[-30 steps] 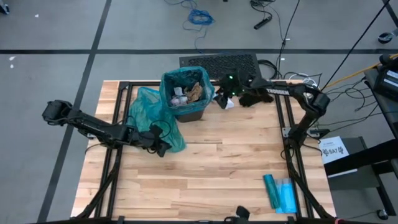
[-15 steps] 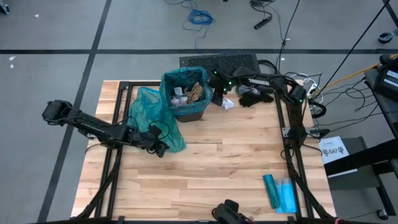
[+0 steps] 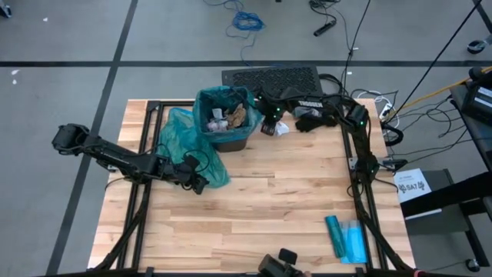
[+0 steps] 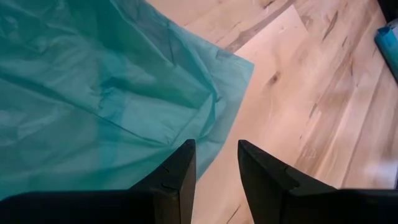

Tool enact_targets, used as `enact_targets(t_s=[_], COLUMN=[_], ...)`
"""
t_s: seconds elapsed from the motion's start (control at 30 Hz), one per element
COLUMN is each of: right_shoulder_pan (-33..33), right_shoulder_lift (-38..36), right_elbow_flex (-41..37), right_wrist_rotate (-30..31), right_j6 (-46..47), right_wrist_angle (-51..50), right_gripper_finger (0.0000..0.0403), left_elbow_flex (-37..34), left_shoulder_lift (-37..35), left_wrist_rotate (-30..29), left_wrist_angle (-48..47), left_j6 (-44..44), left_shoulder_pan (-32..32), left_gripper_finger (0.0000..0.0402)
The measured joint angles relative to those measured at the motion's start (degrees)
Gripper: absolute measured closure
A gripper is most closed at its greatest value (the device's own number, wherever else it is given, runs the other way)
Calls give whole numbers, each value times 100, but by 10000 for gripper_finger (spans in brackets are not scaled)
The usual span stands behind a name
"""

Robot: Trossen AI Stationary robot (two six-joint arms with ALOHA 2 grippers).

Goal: Place trash/remove bag and relplace
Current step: Put the blue trash bag into the trash bin

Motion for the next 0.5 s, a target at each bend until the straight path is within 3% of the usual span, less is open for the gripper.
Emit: enact_targets(t_s=[0.1, 0.5], right_shoulder_pan=[1, 51], right_shoulder_lift=[-103, -1111], right_elbow_flex=[-26, -58], right_wrist_rotate=[-7, -52], right_j6=[100, 486], right_wrist_angle=[-85, -959], right_gripper_finger=[390, 402], left_elbow_flex=[0, 0], left_shoulder_lift=[0, 0], left_wrist_rotate=[57, 125], left_wrist_angle=[-3, -71], left_j6=[0, 55], left_shoulder_pan=[0, 0], left_gripper_finger=[285, 285])
